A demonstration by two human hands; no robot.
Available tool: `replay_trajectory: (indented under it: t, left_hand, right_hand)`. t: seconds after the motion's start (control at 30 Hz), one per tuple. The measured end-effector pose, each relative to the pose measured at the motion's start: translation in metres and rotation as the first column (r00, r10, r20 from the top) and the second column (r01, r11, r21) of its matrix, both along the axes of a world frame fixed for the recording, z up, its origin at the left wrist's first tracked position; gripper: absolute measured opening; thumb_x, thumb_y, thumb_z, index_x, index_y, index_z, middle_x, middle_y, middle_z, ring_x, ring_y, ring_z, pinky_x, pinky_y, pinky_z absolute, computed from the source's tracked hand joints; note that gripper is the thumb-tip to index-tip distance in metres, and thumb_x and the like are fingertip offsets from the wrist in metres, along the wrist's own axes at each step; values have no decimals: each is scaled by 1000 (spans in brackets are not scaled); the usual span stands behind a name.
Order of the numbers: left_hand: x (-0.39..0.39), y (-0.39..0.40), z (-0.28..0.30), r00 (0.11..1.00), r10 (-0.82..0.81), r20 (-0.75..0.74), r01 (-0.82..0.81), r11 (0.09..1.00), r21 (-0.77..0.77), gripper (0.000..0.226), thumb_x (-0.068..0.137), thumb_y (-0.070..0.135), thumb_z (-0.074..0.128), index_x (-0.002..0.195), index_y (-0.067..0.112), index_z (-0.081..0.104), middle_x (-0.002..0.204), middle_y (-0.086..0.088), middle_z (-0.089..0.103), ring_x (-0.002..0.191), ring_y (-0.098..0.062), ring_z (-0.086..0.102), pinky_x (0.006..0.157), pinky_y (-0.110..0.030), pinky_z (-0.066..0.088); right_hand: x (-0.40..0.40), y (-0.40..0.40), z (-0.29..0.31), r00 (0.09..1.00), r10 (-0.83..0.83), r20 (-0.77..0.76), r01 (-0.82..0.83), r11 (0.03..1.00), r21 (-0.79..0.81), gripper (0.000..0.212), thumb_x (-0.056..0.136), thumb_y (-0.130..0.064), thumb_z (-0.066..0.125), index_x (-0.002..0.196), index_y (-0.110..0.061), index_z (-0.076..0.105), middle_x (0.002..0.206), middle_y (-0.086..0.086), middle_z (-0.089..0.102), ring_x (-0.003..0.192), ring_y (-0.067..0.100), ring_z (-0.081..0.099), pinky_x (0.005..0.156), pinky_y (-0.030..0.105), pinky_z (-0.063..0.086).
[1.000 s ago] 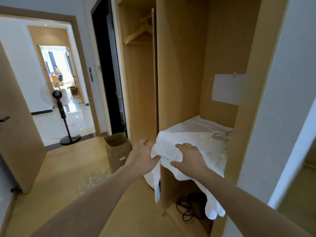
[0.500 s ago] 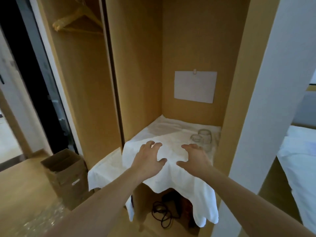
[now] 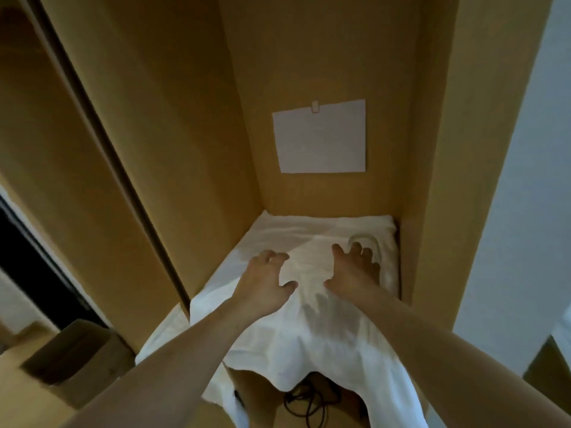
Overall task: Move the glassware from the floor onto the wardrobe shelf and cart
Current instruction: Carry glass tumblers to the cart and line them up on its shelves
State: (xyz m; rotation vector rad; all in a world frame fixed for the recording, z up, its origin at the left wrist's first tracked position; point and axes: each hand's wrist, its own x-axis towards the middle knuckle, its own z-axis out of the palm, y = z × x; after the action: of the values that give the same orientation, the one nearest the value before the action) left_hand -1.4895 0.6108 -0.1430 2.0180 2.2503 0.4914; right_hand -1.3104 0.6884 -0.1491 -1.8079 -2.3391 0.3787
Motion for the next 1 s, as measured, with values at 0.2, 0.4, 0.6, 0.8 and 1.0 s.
replay_trajectory:
  t: [0.2,0.4,0.6,0.8,1.0]
  left_hand:
    - [7,60,-14,990,-113,-82,109,993,-48,69,91,50,64,151,24,39,156,-8,36,139,-31,36,112,-40,37]
    - [28,110,-20,969,-229,-89,222,972,-76,62,94,41,62,150,22,42,153,-11,41,136,-33,41,108,-40,41]
    - [52,160,-20,941,-337,-32,330,935,-128,60,96,23,61,152,20,38,150,-11,42,133,-31,45,108,-36,39]
    - [60,209,-27,869,-490,68,494,867,-72,61,92,5,63,149,12,44,147,-14,50,137,-28,45,109,-25,30]
    - [66,238,-37,756,-650,82,655,749,-102,66,95,28,65,154,16,37,160,-10,34,148,-22,30,116,-31,27]
  right_hand:
    - [11,20,-29,998,-2,-69,-4,997,-75,55,88,-28,66,133,-30,34,130,8,33,113,33,46,84,41,49]
    - [7,27,-28,999,-36,-40,32,994,-101,62,83,-11,64,132,-29,31,130,9,34,111,31,46,79,37,47]
    - [10,31,-32,994,-41,-100,29,993,-116,79,79,-8,69,142,-32,27,132,7,33,111,30,45,74,37,44]
    - [21,30,-33,975,-155,-159,128,978,-167,80,74,-18,76,134,-39,27,131,0,33,113,26,45,72,36,46]
    - [10,15,-29,915,-349,-203,317,932,-176,81,75,-24,82,133,-45,30,133,-7,31,115,22,46,76,34,60]
